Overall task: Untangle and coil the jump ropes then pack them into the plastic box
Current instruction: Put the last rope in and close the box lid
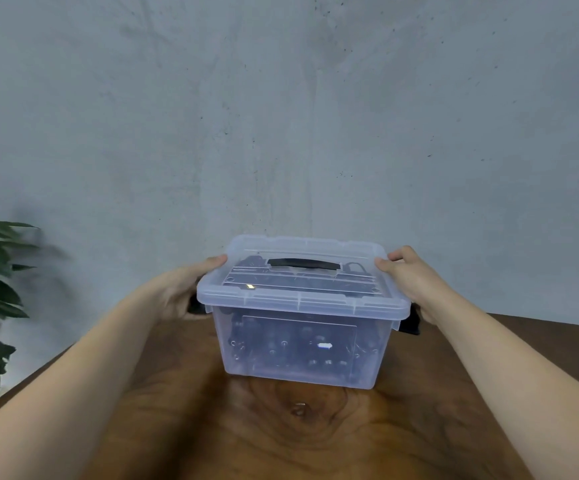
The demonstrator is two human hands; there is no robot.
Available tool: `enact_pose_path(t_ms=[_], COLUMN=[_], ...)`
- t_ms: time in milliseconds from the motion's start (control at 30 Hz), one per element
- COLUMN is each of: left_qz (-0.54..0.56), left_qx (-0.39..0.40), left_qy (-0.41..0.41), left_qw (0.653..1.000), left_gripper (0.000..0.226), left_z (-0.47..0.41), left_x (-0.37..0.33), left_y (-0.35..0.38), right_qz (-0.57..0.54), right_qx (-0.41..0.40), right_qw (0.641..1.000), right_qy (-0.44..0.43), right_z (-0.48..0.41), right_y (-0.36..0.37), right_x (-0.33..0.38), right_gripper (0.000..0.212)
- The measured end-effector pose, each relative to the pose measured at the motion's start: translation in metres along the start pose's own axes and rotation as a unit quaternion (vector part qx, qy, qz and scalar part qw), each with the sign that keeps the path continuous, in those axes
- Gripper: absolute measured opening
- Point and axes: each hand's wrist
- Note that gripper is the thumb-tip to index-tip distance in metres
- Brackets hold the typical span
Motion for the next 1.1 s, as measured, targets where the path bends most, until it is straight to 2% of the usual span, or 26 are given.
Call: enact_pose_path(t_ms=[67, 167, 367, 500, 600, 633, 700, 767, 800, 900, 1033, 1100], left_qz=[-0.01, -0.057, -0.166, -0.275, -0.374, -0.412, -0.469, -0.478, -0.478, -0.478, -0.476, -0.482], left_qx=[-0.012, -0.085, -0.16, -0.209, -0.238, -0.239, -0.242, -0.242, -0.243, -0.25, -0.258, -0.253], left_qy=[0.014, 0.036, 0.075, 0.104, 0.112, 0.115, 0.128, 0.143, 0.153, 0.171, 0.181, 0.178], left_qw=[1.0, 0.994, 0.97, 0.933, 0.89, 0.872, 0.84, 0.832, 0.83, 0.824, 0.821, 0.82], left_gripper=[0.053, 0.053, 0.036, 0.034, 0.035, 0.033, 0.027, 0.023, 0.023, 0.025, 0.025, 0.026], left_z=[0.003, 0.003, 0.006, 0.002, -0.001, -0.003, -0.007, -0.014, -0.016, -0.016, -0.014, -0.012], left_x=[-0.005, -0.015, -0.026, -0.033, -0.036, -0.038, -0.039, -0.037, -0.036, -0.032, -0.032, -0.032], left_y=[-0.001, -0.002, 0.011, 0.018, 0.029, 0.033, 0.037, 0.036, 0.036, 0.035, 0.037, 0.038], right_qz=[0.006, 0.008, 0.016, 0.034, 0.036, 0.029, -0.006, -0.079, -0.108, -0.094, 0.017, 0.079], right_qx=[-0.003, -0.008, -0.009, -0.012, -0.013, -0.01, 0.013, 0.035, 0.051, 0.044, 0.004, -0.001], right_qw=[1.0, 1.0, 1.0, 0.999, 0.999, 0.999, 1.0, 0.993, 0.988, 0.988, 0.999, 0.997], right_qy=[-0.002, -0.009, -0.02, -0.027, -0.016, -0.009, 0.015, 0.075, 0.098, 0.117, 0.045, 0.02], right_z=[0.001, 0.0, 0.003, 0.006, 0.008, 0.01, 0.016, 0.025, 0.028, 0.033, 0.035, 0.037], right_y=[0.0, 0.001, 0.0, -0.001, 0.0, -0.003, -0.009, -0.017, -0.022, -0.03, -0.02, -0.011], right_x=[0.001, 0.001, 0.002, 0.007, 0.008, 0.009, 0.009, 0.009, 0.008, 0.011, 0.03, 0.036], right_gripper=[0.03, 0.03, 0.029, 0.031, 0.033, 0.038, 0.068, 0.101, 0.104, 0.077, 0.03, 0.027])
Point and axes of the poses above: each hand's wrist, its own z-axis away from the middle knuckle, its own y-axis out of the palm, x = y × z, and after that the axes turned 7 degrees about -y, right-handed
